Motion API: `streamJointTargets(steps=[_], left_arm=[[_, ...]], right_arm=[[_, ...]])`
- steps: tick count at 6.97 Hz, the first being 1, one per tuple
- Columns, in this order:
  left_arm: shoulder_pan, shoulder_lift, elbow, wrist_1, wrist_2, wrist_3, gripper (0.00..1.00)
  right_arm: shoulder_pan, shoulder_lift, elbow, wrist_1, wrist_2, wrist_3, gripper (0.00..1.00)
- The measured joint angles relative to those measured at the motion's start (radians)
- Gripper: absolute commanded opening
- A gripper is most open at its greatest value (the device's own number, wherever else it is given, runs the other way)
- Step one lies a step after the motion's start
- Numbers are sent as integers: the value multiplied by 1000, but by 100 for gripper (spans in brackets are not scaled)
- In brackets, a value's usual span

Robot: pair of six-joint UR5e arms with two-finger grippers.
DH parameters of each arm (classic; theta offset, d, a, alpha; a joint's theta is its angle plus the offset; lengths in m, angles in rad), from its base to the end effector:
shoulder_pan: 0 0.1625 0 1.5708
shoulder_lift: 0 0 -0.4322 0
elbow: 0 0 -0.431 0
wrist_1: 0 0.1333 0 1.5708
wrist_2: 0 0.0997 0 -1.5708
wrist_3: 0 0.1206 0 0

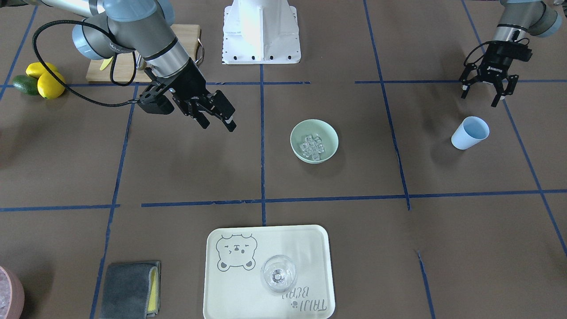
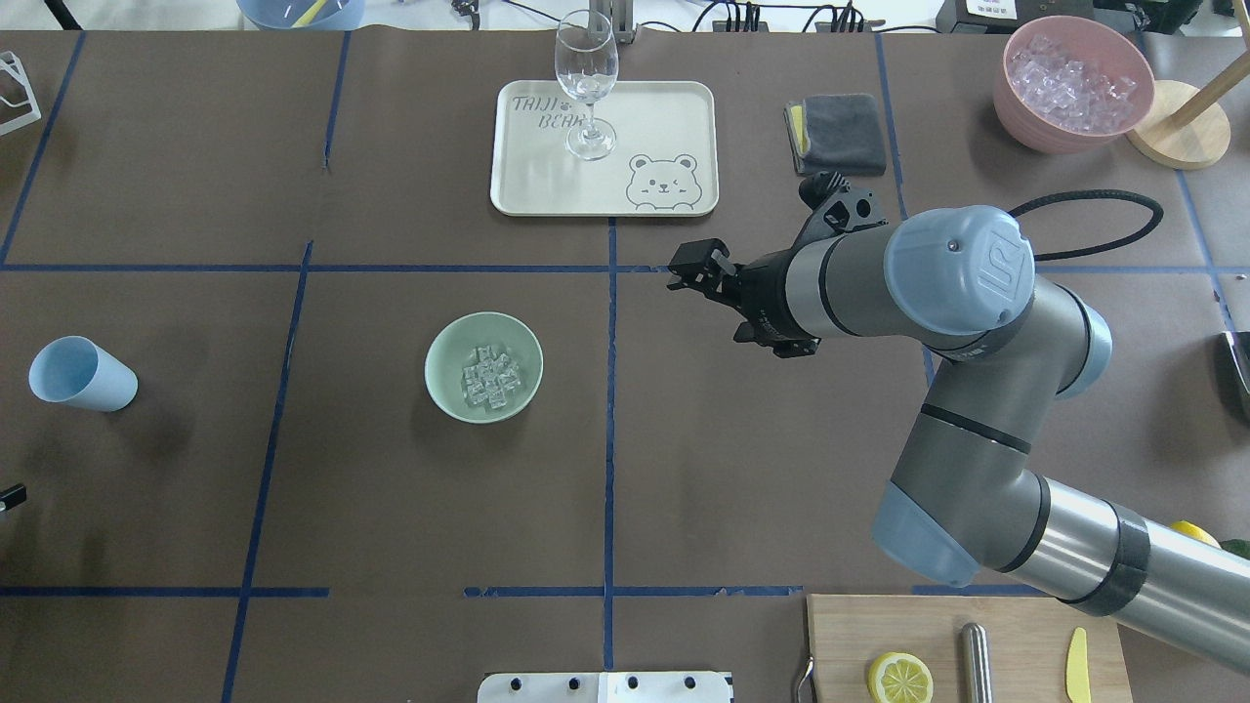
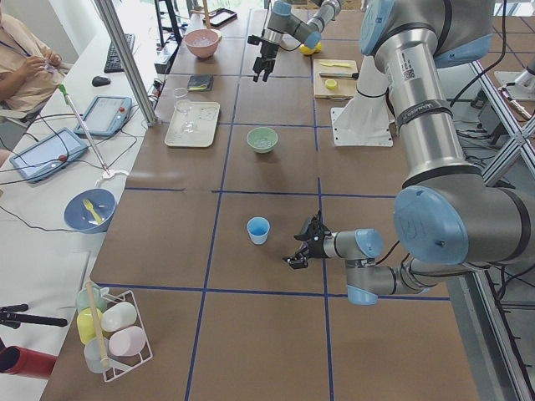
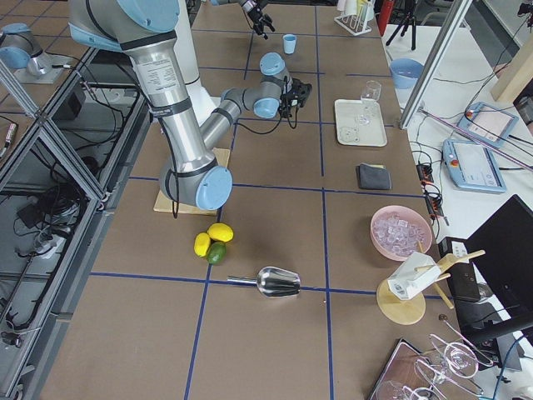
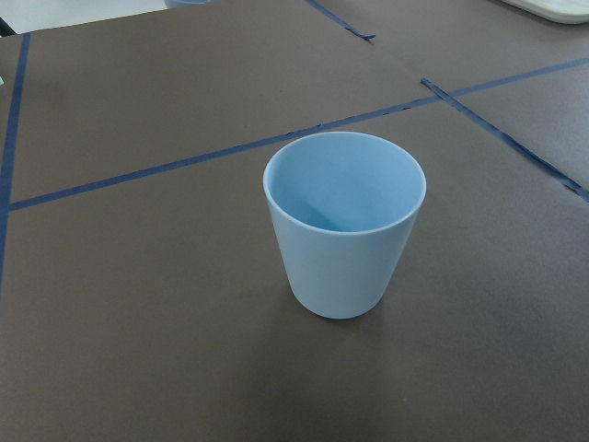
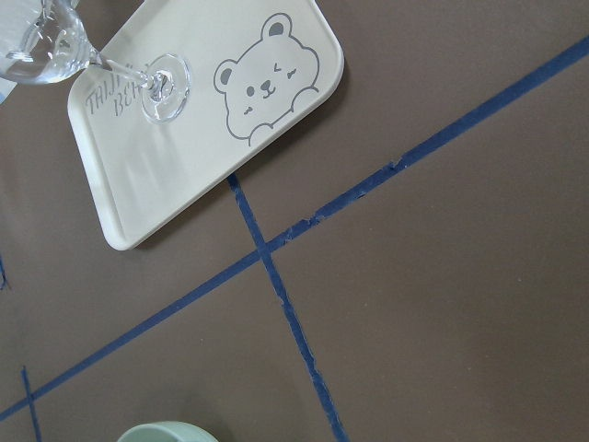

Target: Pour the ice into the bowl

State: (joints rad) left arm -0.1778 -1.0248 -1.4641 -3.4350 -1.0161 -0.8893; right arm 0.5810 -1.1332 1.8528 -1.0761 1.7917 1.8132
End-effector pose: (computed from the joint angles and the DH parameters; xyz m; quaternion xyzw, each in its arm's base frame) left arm 0.2103 -0.2378 0.7363 0.4327 0.4041 0.0460 0.8046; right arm -0.4867 -0.4474 0.2175 0.0063 -0.5742 0.2690 0.7732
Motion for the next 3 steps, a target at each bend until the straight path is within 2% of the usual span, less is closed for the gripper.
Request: streamJointTargets(steps=[1,3], left_arm=[[-38,7,1,-13,-78,28,100],[-233,-22,2,-21,-305,128,100]], right_arm=[[-3,2,-2,-1,0,1,100],[-15,7,-4,-3,-6,3,100]])
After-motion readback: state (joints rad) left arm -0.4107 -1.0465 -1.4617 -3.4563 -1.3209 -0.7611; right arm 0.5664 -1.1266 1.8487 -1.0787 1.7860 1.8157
